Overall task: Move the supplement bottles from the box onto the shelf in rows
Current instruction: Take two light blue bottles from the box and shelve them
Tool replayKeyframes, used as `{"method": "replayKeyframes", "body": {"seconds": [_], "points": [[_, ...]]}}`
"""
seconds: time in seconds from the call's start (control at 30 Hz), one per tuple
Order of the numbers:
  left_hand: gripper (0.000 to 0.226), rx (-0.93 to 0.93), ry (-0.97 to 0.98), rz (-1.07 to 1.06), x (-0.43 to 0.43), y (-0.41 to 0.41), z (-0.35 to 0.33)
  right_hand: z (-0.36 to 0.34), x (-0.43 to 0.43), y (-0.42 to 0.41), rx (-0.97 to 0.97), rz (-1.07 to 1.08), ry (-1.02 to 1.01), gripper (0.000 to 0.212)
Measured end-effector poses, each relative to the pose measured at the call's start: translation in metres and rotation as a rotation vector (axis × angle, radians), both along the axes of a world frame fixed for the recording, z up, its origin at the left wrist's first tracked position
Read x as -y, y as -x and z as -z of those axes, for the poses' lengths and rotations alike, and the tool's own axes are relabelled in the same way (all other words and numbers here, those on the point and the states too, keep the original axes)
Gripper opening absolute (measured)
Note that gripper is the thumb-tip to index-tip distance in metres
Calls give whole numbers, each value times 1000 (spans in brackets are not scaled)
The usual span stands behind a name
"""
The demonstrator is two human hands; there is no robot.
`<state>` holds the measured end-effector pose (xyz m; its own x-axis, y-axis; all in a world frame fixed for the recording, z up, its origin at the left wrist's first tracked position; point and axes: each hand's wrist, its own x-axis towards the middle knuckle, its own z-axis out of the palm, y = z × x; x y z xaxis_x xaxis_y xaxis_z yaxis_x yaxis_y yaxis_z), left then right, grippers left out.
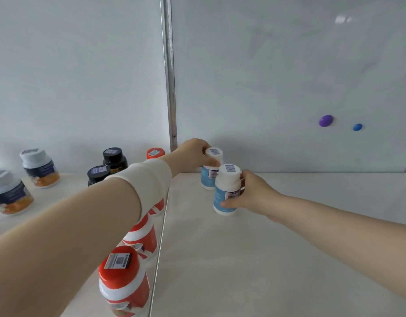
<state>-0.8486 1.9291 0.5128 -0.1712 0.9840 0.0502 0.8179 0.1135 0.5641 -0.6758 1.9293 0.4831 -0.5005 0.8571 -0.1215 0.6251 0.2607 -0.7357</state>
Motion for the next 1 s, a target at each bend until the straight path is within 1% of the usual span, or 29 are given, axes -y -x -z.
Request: {"method": "replayKeyframes", "body": {"seconds": [0.17, 0.37, 0.5, 0.6, 0.67, 0.73, 0.8, 0.83, 0.9, 1.0], "points": [[45, 4, 0, 50, -17, 5, -1, 7, -3, 13, 4, -17, -12, 64], [47, 89, 16, 90, -22, 7, 3, 15, -5, 17, -24, 1, -24, 66], [49, 28, 8, 80, -23, 4, 5, 17, -4, 17, -34, 4, -2, 72], [59, 8, 10, 34, -19, 2, -1, 10, -3, 12, -38, -3, -2, 79], [62, -34, 35, 19, -10, 2, -12, -1, -2, 5, -30, -5, -30, 86], [58, -124, 34, 12, 5, 2, -29, -16, 0, -4, 3, -13, -74, 93], [54, -248, 6, -13, 27, 0, -47, -34, 5, -12, 59, -39, -149, 94], [53, -337, -9, -34, 40, -2, -55, -44, 9, -16, 81, -50, -195, 93], [52, -577, -23, -71, 72, -8, -68, -58, 24, -22, 128, -64, -297, 89], [50, -921, -30, -108, 126, -20, -82, -69, 54, -27, 221, -96, -451, 73]]}}
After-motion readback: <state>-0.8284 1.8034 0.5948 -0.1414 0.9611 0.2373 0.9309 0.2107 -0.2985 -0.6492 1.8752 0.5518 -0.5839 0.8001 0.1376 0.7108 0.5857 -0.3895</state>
